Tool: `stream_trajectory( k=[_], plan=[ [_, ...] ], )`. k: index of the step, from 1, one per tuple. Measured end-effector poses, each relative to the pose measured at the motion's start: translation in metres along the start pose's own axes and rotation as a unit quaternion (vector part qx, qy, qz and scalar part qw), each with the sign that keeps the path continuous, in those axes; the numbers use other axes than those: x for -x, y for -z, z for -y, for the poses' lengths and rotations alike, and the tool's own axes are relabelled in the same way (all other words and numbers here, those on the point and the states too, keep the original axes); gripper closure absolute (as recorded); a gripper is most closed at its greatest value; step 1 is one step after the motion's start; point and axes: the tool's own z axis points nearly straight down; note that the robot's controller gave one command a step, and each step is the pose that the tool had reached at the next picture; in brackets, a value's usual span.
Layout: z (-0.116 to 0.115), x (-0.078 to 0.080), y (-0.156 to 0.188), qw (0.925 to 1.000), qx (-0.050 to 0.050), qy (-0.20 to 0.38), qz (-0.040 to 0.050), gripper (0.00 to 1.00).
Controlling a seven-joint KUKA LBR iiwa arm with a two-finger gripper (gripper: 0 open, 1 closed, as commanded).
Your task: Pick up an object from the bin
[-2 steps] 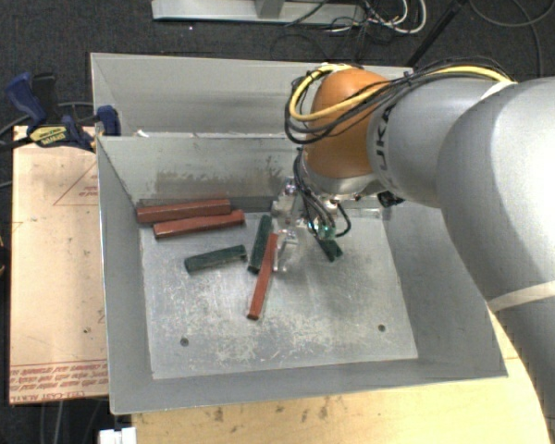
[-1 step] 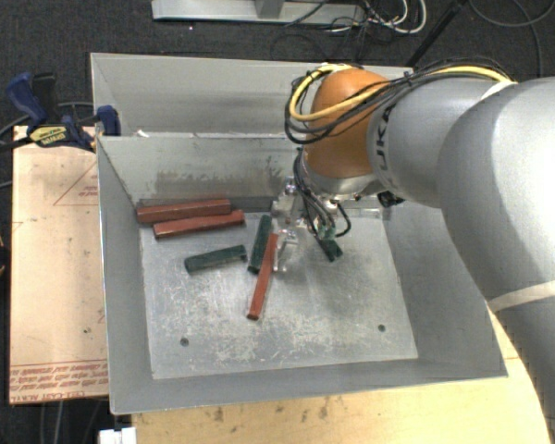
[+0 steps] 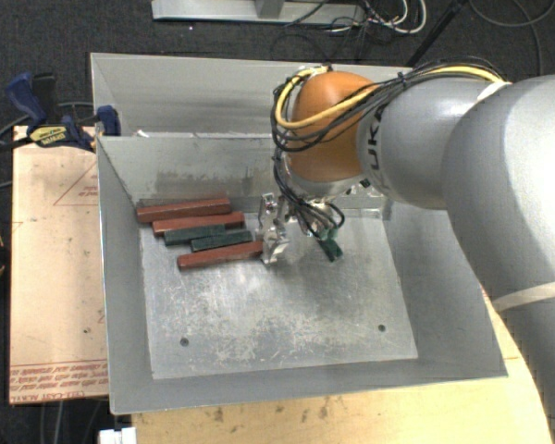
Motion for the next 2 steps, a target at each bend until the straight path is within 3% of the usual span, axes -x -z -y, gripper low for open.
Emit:
stream_trajectory(
  k=[1,2],
  plan=[
    [0.0,0.0,0.0,1.0,0.0,0.0,0.0,1.0],
    [0.018,-0.02,0.038,0.9992,0.003,0.038,-0.0096,1.0]
  ],
)
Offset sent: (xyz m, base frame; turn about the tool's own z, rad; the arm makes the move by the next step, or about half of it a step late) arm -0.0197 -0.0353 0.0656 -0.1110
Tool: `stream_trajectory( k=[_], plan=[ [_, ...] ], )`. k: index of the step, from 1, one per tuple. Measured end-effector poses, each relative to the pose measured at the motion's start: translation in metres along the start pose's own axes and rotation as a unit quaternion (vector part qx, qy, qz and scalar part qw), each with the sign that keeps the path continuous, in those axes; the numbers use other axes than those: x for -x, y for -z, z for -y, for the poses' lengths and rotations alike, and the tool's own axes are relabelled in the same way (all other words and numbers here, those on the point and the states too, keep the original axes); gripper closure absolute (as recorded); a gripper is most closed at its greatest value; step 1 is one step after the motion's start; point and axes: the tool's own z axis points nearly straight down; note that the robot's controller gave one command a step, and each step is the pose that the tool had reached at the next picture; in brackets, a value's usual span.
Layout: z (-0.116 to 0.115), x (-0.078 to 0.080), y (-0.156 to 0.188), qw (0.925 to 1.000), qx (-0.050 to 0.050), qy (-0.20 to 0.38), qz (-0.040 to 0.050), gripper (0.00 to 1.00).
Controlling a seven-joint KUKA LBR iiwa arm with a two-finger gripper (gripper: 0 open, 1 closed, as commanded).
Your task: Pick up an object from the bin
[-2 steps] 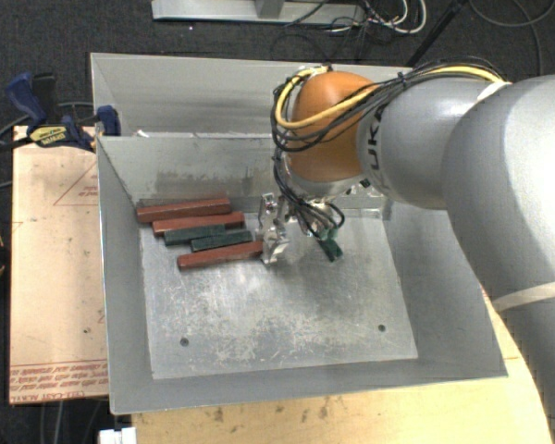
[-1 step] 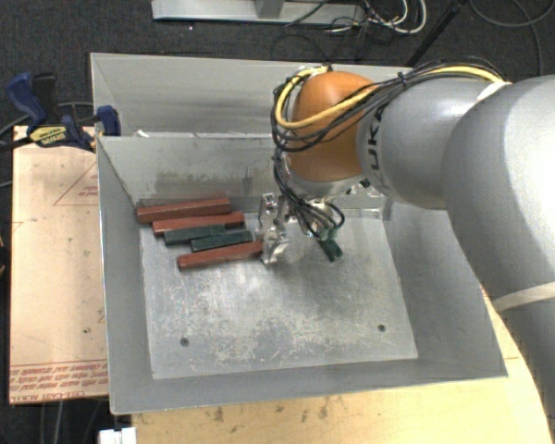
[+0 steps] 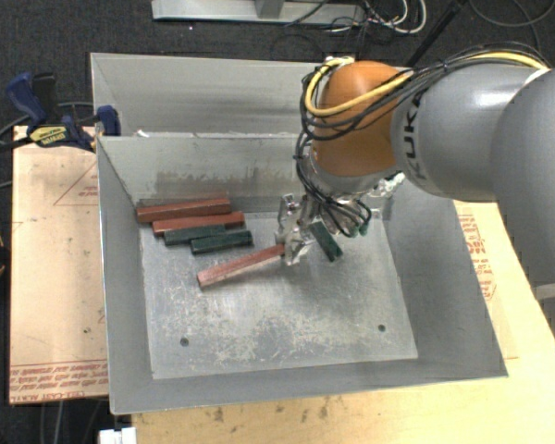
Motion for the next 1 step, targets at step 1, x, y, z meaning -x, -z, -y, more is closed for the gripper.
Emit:
stream_trajectory(
  k=[1],
  plan=[
    [-0.0132,0.0103,0.1295,0.9993,-0.001,-0.038,0.0027,1.0]
  ],
)
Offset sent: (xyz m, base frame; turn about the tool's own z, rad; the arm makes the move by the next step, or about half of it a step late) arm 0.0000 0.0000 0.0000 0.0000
